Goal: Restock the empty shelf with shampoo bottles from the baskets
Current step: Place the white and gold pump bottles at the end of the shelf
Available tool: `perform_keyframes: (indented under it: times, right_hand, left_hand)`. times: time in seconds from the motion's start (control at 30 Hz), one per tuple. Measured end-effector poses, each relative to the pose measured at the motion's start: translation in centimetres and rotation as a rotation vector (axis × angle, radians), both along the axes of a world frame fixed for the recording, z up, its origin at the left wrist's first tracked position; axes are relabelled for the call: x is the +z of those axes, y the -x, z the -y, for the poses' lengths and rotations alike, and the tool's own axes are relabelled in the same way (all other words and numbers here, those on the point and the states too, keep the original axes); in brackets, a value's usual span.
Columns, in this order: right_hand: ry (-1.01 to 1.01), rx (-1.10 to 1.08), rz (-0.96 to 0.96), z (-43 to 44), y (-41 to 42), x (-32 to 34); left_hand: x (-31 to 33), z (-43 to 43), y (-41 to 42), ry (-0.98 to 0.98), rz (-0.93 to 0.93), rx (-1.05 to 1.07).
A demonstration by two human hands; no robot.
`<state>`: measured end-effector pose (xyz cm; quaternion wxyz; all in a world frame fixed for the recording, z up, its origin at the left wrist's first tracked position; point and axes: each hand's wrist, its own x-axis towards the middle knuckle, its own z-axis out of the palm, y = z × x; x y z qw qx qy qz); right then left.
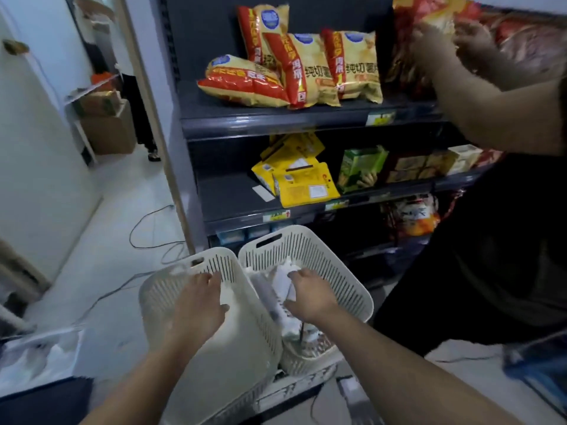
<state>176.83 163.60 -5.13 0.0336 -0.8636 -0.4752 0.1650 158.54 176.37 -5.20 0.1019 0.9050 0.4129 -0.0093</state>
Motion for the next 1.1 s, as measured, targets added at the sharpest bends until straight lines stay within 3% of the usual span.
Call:
perform_keyframes:
  times: [0.13,0.37,0.63,0.73,0.9,0.97,1.1]
  right_hand:
    - [0.076,-0.085,-0.063,3.4,-4.5,-2.4]
    - [0.145,-0.227,-0.190,4.7,-9.4,-7.1]
    - [0.270,-0.386,-0.389,2.8,-13.4,-13.4]
    - [0.226,-0.466,-0.487,2.2,-13.8,-16.0]
    - [0.164,-0.604,-0.676,0.9,-15.1,-20.8]
    - [0.123,-0.737,-0.819,0.2,-15.6,-22.3]
    - [-0.018,-0.980,-0.991,-0.5,-15.6,-24.6]
  left_hand:
    - [-2.5,1.9,-5.9,0.020,-0.013,-0.110]
    - [-7.6,2.0,-14.4,0.119,-0.195,-0.216]
    - [-15.3,-1.1,-20.0,0.380,-0.258,-0.070]
    - [-18.2,-2.3,-20.9,0.466,-0.263,0.158]
    - [-20.6,-3.1,-22.5,0.545,-0.054,0.637]
    - [-21.3,-2.7,-22.6,0.517,0.020,0.660]
    - [-24.5,-2.5,-22.1,0.653,0.262,0.676]
